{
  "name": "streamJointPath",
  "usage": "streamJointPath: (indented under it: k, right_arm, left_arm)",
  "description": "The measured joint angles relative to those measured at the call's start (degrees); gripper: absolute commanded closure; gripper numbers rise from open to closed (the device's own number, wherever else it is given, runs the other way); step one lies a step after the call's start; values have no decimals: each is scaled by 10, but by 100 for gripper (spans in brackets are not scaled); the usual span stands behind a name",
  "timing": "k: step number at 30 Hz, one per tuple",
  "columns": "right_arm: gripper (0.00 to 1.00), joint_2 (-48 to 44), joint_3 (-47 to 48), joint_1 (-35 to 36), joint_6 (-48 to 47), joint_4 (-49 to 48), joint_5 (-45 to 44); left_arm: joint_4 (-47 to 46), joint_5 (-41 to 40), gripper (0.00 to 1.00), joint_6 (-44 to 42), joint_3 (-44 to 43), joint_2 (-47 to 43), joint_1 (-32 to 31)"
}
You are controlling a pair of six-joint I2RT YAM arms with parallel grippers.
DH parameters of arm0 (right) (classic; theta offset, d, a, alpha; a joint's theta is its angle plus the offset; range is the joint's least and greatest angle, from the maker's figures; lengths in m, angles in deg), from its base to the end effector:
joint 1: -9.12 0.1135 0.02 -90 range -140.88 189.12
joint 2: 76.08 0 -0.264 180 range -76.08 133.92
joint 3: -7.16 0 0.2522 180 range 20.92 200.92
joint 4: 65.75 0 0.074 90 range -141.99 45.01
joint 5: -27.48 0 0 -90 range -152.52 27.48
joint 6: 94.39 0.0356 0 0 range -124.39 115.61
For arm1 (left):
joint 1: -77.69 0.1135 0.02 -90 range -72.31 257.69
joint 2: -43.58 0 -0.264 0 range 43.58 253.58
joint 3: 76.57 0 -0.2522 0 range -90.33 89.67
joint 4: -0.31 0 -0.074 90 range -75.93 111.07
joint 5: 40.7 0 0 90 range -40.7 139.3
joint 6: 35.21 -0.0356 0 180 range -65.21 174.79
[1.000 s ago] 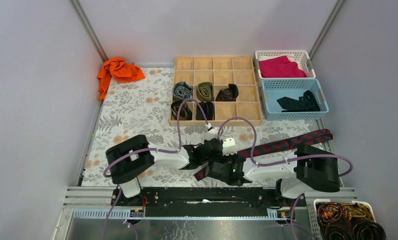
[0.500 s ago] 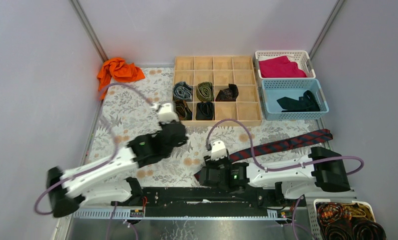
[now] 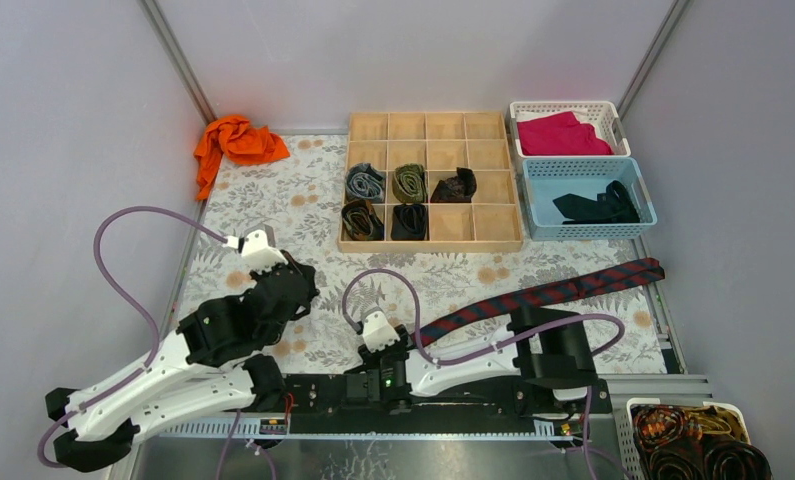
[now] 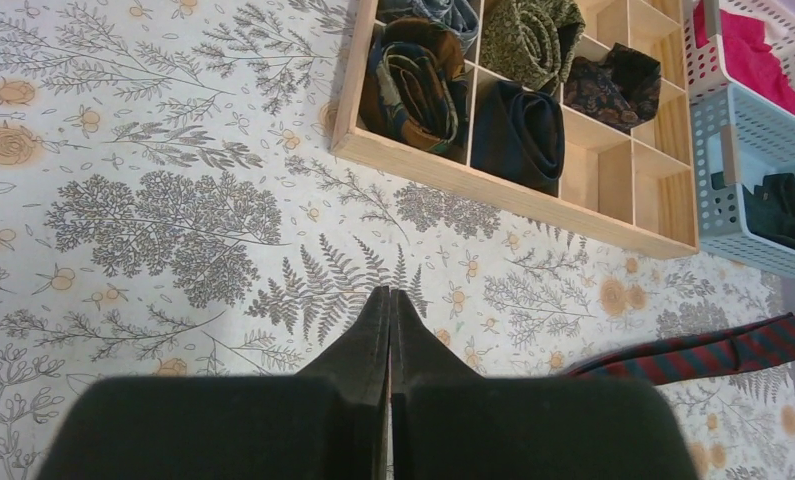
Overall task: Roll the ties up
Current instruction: Roll the tie at the center of the board.
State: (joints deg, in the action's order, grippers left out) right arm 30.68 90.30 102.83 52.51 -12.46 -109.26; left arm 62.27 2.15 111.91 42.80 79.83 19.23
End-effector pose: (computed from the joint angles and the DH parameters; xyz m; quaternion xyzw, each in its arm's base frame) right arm 0.0033 0.3504 0.1694 -0.2450 0.8796 0.0012 0.4077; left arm 0.0822 -0.0841 0.3138 -0.1670 0.8243 -0.1512 0.5194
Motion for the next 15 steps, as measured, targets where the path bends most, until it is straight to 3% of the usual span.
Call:
streamJointPath:
  k: [15]
  right_arm:
    - [40,81,66,-7,26,62,-4]
  left_arm:
    - [16,1,100,4,33,-44,0]
